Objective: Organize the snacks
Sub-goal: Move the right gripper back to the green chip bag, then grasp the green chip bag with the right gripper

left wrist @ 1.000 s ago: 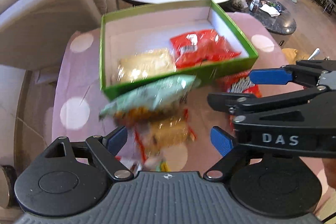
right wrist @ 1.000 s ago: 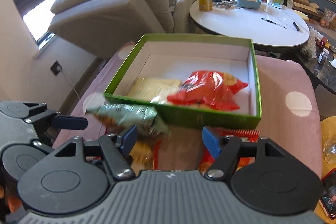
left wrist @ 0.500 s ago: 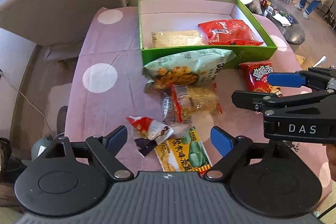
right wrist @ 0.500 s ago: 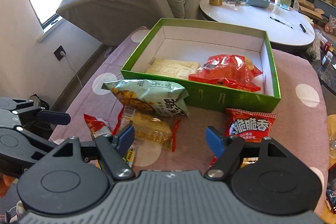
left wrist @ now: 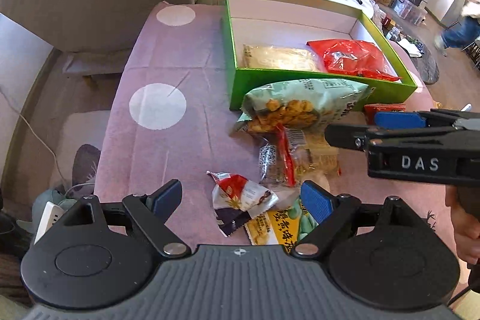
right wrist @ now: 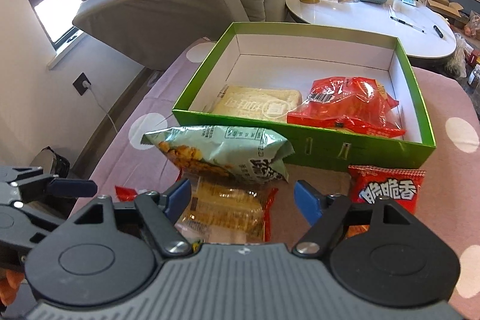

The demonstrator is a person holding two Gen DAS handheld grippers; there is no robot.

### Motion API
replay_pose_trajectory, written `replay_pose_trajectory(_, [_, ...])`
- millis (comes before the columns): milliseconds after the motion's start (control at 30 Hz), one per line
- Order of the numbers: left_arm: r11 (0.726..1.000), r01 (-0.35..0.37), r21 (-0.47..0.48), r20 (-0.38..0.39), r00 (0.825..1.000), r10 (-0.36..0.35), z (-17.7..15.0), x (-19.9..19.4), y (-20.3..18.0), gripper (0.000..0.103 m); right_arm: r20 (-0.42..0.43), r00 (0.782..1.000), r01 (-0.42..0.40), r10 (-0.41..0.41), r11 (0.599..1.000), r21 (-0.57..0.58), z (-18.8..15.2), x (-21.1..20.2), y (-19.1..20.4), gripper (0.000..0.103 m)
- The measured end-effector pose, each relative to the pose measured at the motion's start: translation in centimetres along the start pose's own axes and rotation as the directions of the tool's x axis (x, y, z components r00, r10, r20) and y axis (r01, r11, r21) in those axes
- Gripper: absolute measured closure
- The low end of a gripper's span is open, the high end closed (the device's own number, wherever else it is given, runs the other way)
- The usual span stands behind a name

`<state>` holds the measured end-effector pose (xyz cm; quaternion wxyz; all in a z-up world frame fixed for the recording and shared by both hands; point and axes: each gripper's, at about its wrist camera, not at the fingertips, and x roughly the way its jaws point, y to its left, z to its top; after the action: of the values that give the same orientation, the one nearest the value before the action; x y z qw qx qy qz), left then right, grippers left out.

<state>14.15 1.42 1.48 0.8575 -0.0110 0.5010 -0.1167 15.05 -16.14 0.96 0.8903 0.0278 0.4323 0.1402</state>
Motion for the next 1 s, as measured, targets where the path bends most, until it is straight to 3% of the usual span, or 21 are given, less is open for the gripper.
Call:
replay_pose_trajectory(467, [0.996, 0.064, -0.067, 0.006, 0.998, -0.064, 0.3, 1.8, 2.5, 0.02, -0.042, 0.998, 0.043, -0.046, 0.997, -0.068, 0.9, 3.1, 1.8, 0.024])
replay_pose_trajectory(867, [0.989, 0.144, 0.044, 0.043, 0.988, -0.146, 0.8, 3.3, 1.5, 0.034, -0.009, 1.0, 0.02, -0.02, 1.0, -0.02, 1.3, 3.0, 0.2, 0.024])
replay_pose_trajectory(1000, [0.986, 0.157, 0.054, 0.097, 0.982, -0.162, 0.9, 3.5, 1.4, 0.034, 0.011, 1.0, -0.01, 0.01, 1.0, 0.004, 1.3, 2.9, -0.7, 0.024])
